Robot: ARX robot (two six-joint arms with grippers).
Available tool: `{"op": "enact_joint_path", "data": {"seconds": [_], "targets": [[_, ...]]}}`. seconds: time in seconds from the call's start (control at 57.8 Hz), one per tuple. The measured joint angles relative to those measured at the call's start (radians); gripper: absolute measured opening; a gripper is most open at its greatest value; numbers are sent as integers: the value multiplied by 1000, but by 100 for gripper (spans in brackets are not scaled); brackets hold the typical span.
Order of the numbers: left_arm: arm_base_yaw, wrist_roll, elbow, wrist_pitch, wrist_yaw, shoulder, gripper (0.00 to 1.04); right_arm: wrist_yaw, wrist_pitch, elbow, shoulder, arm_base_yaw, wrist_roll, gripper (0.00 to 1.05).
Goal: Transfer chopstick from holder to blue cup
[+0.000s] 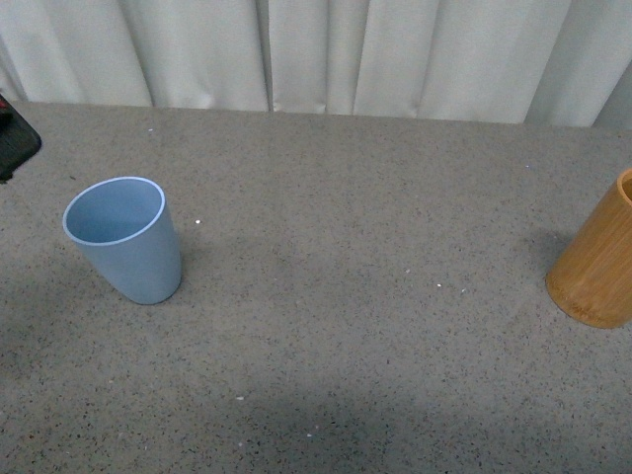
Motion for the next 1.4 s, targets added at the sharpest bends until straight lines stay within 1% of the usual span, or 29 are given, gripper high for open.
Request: {"op": "enact_joint_path", "data": {"seconds": [0.104, 0.242, 0.433, 0.692, 1.073, 1.401], "targets": [[-25, 0, 24, -10, 4, 40, 98, 0, 0, 0, 0, 0, 0, 95], [-33, -3, 50, -33, 31, 85, 98, 0, 0, 0, 0, 0, 0, 95], [-42, 9, 81, -70, 28, 144, 98, 0, 0, 0, 0, 0, 0, 95], [-40, 20, 95, -101, 25, 202, 98, 0, 0, 0, 0, 0, 0, 95], [-35, 20, 101, -94, 26, 241, 98, 0, 0, 0, 0, 0, 0, 95], [-8, 6, 132, -94, 26, 272, 98, 0, 0, 0, 0, 0, 0, 95]]}}
